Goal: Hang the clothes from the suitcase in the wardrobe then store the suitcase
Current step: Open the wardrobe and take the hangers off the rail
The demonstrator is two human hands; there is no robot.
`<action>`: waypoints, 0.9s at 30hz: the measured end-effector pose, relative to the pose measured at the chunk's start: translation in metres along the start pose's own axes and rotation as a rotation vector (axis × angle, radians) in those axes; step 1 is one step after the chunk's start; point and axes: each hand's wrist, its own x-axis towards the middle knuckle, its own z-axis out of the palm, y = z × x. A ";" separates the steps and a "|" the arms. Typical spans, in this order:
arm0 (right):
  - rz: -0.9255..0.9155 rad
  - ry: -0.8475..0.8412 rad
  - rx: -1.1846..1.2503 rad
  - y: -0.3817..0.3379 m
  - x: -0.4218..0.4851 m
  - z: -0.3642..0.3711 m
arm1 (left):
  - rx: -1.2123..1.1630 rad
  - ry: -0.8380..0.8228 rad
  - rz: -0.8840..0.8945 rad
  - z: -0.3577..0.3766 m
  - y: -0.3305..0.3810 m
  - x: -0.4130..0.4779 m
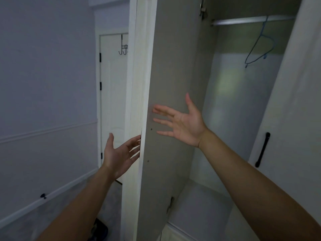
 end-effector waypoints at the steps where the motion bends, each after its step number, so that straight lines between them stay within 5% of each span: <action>1: 0.007 0.005 0.001 0.002 0.002 0.002 | 0.008 -0.001 0.003 -0.002 0.003 0.000; 6: 0.031 0.049 0.043 0.013 -0.009 -0.011 | 0.180 0.041 0.035 0.002 0.020 -0.005; 10: 0.013 0.207 0.106 0.014 -0.042 -0.047 | 0.233 0.133 0.321 0.033 0.044 -0.019; 13: -0.008 0.303 0.099 0.016 -0.076 -0.074 | 0.143 0.022 0.428 0.071 0.061 -0.031; 19: -0.135 0.609 0.021 0.005 -0.157 -0.128 | 0.219 -0.225 0.280 0.142 0.006 0.007; 27: -0.139 1.083 -0.179 0.007 -0.234 -0.200 | 0.297 -0.197 -0.057 0.200 -0.137 0.099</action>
